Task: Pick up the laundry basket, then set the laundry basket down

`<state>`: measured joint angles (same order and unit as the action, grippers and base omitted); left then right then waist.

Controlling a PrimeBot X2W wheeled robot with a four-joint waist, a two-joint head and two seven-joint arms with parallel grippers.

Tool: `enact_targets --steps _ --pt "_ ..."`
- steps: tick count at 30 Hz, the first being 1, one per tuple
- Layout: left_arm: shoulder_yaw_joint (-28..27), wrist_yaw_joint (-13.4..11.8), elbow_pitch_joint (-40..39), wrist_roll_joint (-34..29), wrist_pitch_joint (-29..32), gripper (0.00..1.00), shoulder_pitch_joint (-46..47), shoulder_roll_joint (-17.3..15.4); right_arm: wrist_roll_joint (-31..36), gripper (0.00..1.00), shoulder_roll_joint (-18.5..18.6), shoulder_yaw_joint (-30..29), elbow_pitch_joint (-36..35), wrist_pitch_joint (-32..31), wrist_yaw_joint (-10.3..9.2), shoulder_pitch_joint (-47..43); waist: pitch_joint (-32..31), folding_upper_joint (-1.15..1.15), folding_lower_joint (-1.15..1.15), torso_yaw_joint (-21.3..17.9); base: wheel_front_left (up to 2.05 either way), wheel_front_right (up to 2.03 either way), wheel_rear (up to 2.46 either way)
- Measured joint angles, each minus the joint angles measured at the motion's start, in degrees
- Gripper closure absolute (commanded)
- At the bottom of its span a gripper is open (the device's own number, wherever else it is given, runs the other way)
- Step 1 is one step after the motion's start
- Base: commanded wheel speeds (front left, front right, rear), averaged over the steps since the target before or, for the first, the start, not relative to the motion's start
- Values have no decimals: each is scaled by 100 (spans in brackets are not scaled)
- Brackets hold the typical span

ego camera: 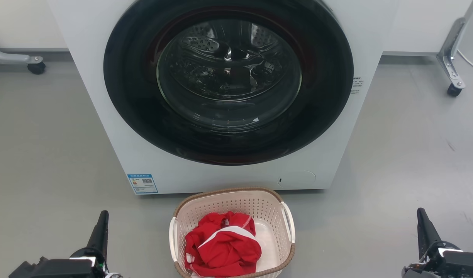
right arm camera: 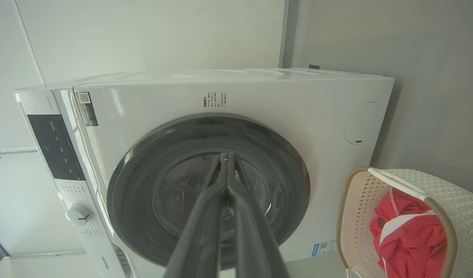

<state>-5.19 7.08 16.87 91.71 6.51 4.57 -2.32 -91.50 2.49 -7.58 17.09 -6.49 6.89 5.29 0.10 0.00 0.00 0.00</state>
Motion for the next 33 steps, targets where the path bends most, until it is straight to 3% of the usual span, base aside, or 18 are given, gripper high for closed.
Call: enact_targets --steps 33 --pt "0 0 3 0 0 100 0 1 0 100 0 0 0 0 0 0 0 0 0 0 0 0 0"
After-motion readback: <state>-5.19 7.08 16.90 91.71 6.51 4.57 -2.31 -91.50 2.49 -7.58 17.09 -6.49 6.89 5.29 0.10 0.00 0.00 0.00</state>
